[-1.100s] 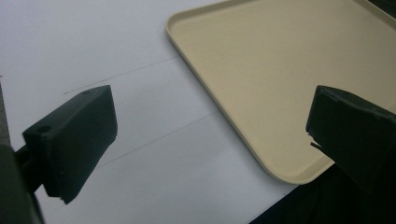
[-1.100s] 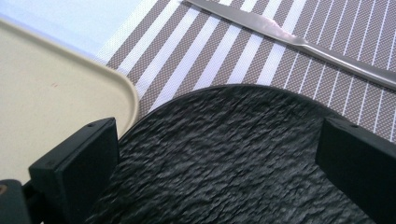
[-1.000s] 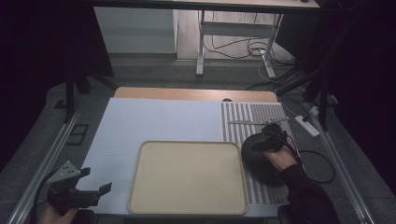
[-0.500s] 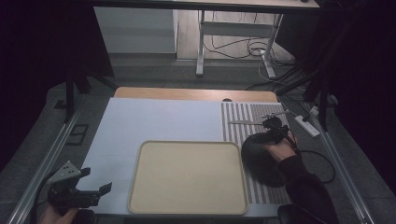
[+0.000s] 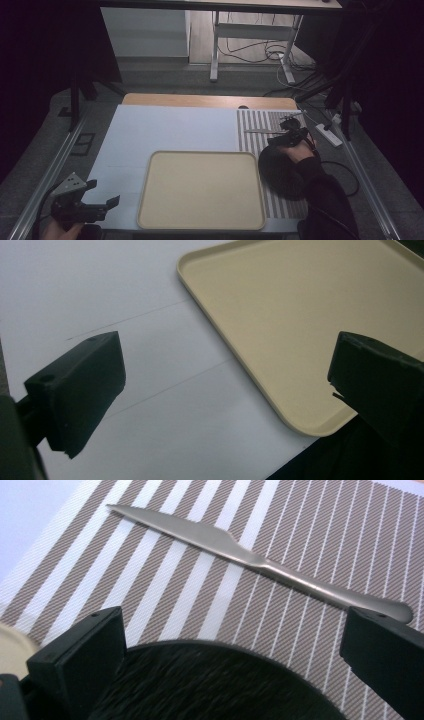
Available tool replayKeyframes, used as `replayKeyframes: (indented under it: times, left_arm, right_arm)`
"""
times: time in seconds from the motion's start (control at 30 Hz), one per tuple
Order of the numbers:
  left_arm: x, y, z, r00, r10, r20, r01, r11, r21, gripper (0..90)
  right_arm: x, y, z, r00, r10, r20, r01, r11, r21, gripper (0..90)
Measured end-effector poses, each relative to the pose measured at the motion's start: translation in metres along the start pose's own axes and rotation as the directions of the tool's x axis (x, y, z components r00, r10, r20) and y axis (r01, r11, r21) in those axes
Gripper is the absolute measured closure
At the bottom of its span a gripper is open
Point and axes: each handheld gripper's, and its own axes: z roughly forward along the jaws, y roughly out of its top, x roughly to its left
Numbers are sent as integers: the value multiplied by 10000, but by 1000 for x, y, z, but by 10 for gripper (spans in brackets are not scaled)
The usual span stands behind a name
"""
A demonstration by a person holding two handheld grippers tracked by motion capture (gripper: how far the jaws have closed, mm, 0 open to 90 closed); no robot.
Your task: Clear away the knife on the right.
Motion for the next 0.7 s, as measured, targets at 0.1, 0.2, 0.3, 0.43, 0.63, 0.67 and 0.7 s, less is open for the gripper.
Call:
replayKeyframes:
  times: [0.1, 0.2, 0.3, 0.43, 0.63, 0.67, 0.7]
  left_arm:
    - [0, 0, 0, 10000, -3, 2, 3, 10000, 3, 25]
    - [0, 0, 0, 10000, -3, 8, 3, 10000, 3, 25]
    - [0, 0, 0, 10000, -10, 13, 10, 10000, -1, 25]
    - [0, 0, 0, 10000, -38, 23, 38, 10000, -14, 25]
    - [1, 0, 0, 10000, -85, 42, 85, 10000, -19, 25]
    - [1, 0, 0, 9999, -91, 43, 91, 10000, -18, 25]
    - [1, 0, 0, 9999, -97, 47, 97, 10000, -18, 25]
  right_arm:
    - [-3, 3, 3, 10000, -12, 52, 12, 10000, 53, 0]
    - [-6, 5, 7, 9999, -27, 103, 25, 9999, 146, 1]
    - [-9, 8, 8, 10000, 2, -31, -1, 9996, 284, 72]
    - [-15, 13, 7, 10000, 8, 43, -9, 9997, 254, 220]
    - [-32, 22, 10, 9994, 192, -294, -172, 9977, 656, 659]
    - [-36, 24, 14, 9991, 98, -415, -66, 9971, 765, 798]
    - [-36, 24, 14, 9991, 98, -415, -66, 9971, 765, 798]
